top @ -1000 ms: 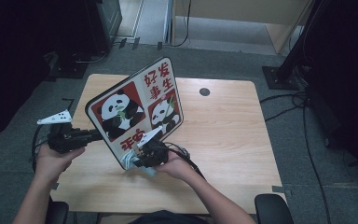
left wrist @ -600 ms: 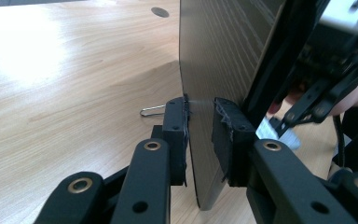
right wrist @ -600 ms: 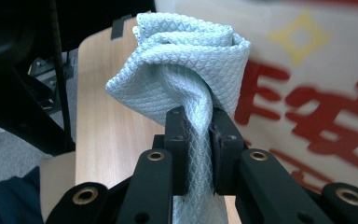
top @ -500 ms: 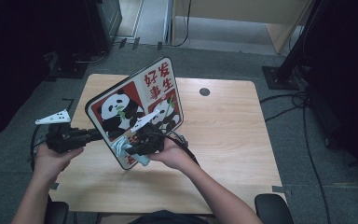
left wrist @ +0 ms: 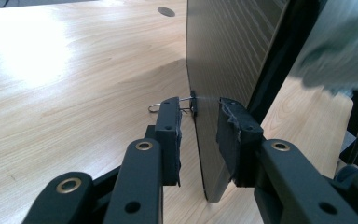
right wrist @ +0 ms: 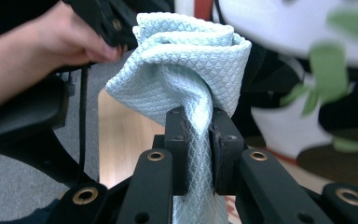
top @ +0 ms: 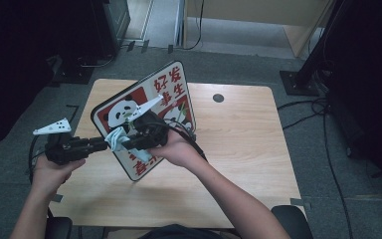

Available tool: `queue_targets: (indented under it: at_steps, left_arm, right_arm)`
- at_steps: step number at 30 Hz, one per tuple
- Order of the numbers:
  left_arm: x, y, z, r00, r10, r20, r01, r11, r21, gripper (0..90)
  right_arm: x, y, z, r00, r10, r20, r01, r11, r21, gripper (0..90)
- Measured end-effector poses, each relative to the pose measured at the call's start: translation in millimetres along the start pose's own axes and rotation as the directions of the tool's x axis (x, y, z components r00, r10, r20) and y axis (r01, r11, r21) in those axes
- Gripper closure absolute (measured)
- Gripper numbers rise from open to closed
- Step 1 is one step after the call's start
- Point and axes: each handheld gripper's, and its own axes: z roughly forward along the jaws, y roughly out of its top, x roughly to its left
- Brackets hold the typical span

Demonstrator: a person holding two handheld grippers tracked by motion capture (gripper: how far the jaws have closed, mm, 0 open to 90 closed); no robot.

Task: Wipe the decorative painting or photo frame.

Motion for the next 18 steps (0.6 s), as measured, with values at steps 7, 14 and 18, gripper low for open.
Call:
queue_targets:
  at_steps: [7,14,18]
  left_arm:
    - [1.6,-3.3,-8.1,0.9999,-0.008,-0.01,0.008,0.9998,-0.016,70.4]
    - [4.0,-8.2,-17.5,0.9991,-0.035,-0.024,0.035,0.9988,-0.033,71.0]
    - [3.7,-11.3,-22.8,0.9986,-0.038,-0.036,0.036,0.9985,-0.042,71.2]
  right_arm:
    - [10.7,31.2,-7.7,0.9997,-0.025,0.0,0.025,0.999,-0.024,80.0]
    - [25.2,63.5,-7.3,0.9984,-0.053,-0.017,0.052,0.998,-0.044,80.0]
    - [33.8,79.0,-2.7,0.997,-0.076,-0.013,0.075,0.996,-0.047,79.9]
